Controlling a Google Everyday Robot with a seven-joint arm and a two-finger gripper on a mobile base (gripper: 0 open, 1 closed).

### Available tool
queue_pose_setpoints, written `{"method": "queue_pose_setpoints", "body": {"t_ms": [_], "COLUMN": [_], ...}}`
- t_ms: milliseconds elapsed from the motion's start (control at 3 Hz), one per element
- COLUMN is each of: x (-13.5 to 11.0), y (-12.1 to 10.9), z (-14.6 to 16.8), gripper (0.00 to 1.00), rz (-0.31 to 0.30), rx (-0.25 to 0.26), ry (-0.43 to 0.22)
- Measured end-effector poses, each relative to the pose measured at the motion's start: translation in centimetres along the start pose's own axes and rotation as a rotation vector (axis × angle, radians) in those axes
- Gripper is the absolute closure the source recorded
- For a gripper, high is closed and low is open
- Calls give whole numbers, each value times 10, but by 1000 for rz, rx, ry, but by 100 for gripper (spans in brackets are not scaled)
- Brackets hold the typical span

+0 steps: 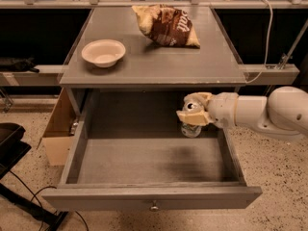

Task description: Place 7up can into top drawer

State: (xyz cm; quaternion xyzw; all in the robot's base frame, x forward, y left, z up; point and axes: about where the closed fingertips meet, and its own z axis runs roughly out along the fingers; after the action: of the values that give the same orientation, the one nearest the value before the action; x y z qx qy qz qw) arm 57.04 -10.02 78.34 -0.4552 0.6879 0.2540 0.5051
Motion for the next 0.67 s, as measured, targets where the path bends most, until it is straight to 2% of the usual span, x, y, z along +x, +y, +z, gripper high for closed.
{"method": "queue_pose_setpoints", "body": {"t_ms": [333,667], "x": [36,69], "y": [22,37], "z": [22,39], "gripper": [100,100], "rz": [21,-22], "rx": [-62,-94], "ry": [-4,6]}}
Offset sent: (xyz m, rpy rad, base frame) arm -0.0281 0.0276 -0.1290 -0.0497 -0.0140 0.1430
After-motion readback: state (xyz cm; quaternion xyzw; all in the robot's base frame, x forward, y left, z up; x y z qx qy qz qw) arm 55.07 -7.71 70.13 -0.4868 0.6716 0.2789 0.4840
